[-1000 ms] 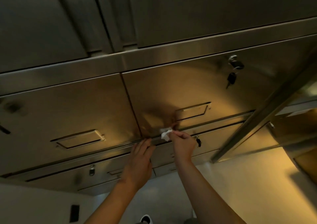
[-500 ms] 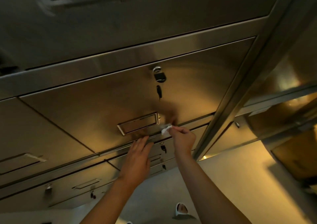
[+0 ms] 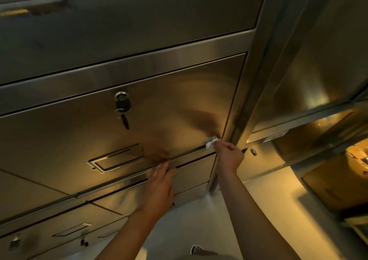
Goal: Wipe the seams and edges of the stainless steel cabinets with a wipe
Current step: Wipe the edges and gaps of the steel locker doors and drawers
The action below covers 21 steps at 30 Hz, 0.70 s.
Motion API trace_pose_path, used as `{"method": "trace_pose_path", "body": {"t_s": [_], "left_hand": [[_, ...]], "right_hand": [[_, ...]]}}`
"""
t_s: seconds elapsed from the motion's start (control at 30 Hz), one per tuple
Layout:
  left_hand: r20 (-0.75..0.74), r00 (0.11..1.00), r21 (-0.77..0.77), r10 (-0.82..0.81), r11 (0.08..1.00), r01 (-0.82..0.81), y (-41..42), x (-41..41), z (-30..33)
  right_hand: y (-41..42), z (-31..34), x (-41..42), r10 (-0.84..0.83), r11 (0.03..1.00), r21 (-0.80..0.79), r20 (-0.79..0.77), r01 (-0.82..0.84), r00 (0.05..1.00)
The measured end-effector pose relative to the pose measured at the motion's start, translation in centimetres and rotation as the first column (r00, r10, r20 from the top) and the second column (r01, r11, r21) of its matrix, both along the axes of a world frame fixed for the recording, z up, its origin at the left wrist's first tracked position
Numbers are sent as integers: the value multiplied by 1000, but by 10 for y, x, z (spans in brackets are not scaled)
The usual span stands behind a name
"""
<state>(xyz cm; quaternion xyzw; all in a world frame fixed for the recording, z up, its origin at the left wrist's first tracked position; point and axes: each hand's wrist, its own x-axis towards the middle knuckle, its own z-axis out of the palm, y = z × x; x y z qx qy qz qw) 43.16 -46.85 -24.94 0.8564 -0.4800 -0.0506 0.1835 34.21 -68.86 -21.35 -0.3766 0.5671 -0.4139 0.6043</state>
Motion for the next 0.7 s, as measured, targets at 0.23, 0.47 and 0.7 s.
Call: {"method": "trace_pose_path", "body": {"t_s": [0.23,0.47,0.7], "left_hand": [[4,999,-22,34,999,-34,-10,0,-1],[31,999,-21,-39,999,40,1,5,-3],[23,998,8,-58,998,58,44,26,-1]], "right_hand": [[-11,-8,-4,16,1000,-16,-24,-16,1000],[15,-4,6,73,997,-10,-6,-74,997],[85,-6,37,194,981,13,-34,-194,980]]}}
